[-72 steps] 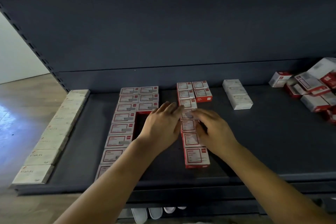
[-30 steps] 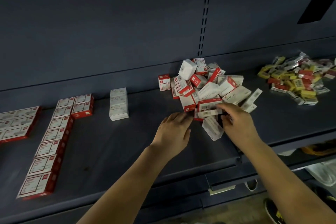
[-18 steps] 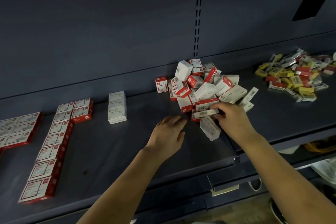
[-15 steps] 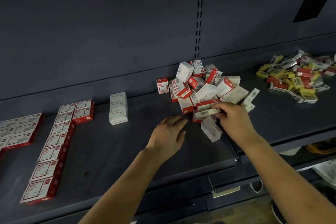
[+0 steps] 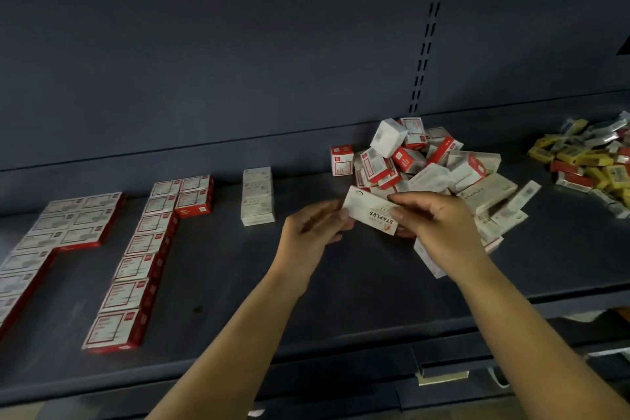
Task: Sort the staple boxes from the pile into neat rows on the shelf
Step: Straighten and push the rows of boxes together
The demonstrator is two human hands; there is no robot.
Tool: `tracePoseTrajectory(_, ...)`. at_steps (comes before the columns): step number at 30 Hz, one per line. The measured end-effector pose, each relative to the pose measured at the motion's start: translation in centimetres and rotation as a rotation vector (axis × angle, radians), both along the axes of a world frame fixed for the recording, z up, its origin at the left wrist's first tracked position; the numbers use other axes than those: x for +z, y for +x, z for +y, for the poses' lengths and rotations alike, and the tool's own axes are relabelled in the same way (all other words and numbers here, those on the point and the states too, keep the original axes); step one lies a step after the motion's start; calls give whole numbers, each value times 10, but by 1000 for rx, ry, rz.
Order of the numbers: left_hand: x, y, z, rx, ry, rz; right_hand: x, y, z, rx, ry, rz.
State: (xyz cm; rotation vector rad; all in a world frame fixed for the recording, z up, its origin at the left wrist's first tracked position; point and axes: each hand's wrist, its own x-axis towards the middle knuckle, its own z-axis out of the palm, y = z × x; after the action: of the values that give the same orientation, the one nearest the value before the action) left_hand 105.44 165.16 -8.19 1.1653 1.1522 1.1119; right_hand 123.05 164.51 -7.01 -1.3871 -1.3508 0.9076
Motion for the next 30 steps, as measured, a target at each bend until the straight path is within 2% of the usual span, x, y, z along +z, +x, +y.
tracePoseTrajectory(9,3,-24,3,37,-68,-163,11,-23,1,67,43,64)
tracePoseTrajectory(18,12,-23,0,107,-11,-282,15,-25,-1,121,77,40)
tracePoseTrajectory(24,11,-19,-1,102,68,-197,12,-35,-9,203,19,143)
tracePoseTrajectory(30,9,-21,-7,35,57,-167,6,-47,-11,337,-94,184)
